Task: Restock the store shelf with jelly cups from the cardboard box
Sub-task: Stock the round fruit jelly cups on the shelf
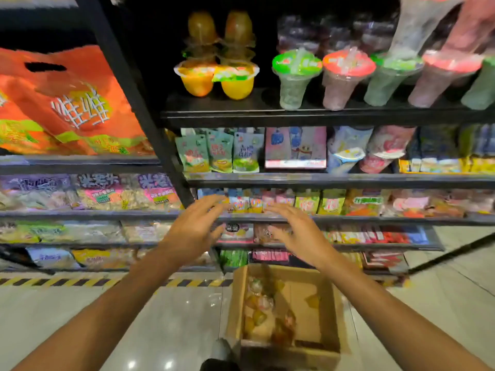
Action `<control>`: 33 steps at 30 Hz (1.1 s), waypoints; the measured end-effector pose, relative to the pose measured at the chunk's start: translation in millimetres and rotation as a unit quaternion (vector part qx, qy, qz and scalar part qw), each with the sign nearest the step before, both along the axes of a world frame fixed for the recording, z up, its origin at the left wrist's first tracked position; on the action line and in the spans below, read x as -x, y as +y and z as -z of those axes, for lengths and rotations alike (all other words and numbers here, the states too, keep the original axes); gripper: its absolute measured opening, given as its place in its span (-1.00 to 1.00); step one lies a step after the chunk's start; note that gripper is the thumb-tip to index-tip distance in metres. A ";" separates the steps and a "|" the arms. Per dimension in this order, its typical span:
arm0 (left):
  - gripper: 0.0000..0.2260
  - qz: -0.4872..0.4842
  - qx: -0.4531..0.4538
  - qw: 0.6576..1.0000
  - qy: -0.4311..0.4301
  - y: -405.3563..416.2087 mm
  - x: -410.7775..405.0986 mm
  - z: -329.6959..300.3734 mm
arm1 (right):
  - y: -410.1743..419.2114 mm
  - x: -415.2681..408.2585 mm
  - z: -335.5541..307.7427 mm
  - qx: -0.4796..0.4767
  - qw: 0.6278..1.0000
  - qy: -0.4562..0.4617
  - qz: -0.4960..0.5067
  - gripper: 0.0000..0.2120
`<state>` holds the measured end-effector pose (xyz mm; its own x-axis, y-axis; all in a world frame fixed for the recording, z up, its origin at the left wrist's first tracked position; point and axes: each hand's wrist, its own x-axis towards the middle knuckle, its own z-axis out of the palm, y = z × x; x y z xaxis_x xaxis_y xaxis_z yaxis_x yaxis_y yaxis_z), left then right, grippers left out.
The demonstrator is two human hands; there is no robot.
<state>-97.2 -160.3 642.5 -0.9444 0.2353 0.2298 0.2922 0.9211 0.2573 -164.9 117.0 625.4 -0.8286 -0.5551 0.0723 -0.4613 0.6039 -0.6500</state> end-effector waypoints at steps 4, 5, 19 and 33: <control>-0.63 0.061 0.002 0.987 -0.149 29.5 -20.0 115.2 | 52.8 -42.2 79.9 -0.101 0.977 -0.178 0.054 -0.56; -0.62 0.069 -0.004 0.979 -0.192 39.0 -24.2 140.7 | 64.0 -55.1 95.3 -0.109 0.966 -0.222 0.080 -0.58; -0.52 0.004 -0.062 0.881 -0.469 154.7 -62.3 475.3 | 184.3 -118.2 447.8 -0.125 0.854 -0.452 0.226 -0.45; -0.53 -0.023 -0.030 0.868 -0.495 199.7 -65.8 811.1 | 151.9 -75.1 846.0 -0.010 0.789 -0.528 0.313 0.03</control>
<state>-31.4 39.5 -168.6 -0.6935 0.2089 -0.6895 -0.1364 0.9017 0.4103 -89.8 268.8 -220.6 -0.5338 -0.0046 -0.8456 0.7247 0.5127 -0.4603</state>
